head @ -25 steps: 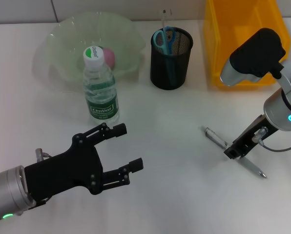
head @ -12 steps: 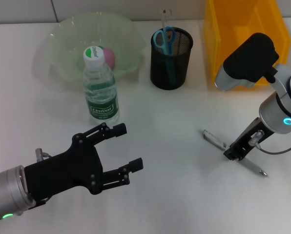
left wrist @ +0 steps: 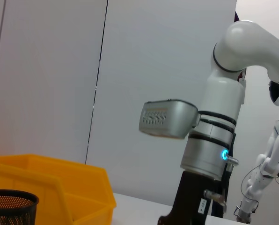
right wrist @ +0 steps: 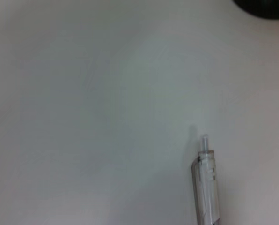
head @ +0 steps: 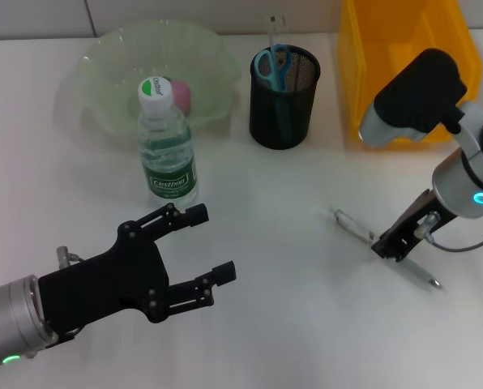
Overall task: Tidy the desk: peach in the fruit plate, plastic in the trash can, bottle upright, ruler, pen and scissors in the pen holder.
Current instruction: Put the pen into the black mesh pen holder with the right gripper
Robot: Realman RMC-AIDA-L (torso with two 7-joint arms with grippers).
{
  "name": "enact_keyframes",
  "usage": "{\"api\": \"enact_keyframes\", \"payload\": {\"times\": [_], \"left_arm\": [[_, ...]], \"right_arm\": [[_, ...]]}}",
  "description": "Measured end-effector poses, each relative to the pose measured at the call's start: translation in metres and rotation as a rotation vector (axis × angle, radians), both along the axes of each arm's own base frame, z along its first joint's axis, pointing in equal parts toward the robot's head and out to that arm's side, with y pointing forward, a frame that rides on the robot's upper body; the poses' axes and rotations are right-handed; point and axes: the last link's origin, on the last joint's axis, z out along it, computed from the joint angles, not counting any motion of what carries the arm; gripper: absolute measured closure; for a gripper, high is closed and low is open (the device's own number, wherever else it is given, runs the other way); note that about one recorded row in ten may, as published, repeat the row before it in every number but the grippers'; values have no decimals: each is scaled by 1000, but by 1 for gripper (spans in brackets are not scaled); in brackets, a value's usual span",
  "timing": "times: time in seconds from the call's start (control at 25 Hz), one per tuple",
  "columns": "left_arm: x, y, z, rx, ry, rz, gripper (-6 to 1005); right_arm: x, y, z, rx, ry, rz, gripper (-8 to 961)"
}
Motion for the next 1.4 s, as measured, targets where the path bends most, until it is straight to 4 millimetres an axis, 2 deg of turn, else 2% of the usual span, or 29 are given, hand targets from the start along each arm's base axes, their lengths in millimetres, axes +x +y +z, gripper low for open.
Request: {"api": "enact_keyframes", "payload": {"times": [0.12,0.24,0.32,0.44,0.6,0.72,0.88,1.16,1.4], "left_arm": [[0,0,0,0,-1,0,170],[0,-1,1,2,-2,-1,170],[-1,-1,1,3,-2,-1,170],[-1,-1,1,4,-3,-1,170],[0,-2,1,4,-5,-2,170],[0,-2,1,4,-5,-2,170],[1,1,1,4,-3,-6,170],[1,2,1,5,-1,-1,170],[0,2,0,8,1,4,170]], "right_arm": [[-5,2,11,34,33,20,831],[-11,7,33,97,127,39,831],[-16,10,52,148,249,66,832],[-18,21,83,280,526,143,831],[-12,39,96,442,850,293,829],[-5,56,90,557,1015,373,828],[-2,75,60,633,1118,401,826],[-6,96,14,662,997,423,822],[-9,99,1,652,950,447,819]]}}
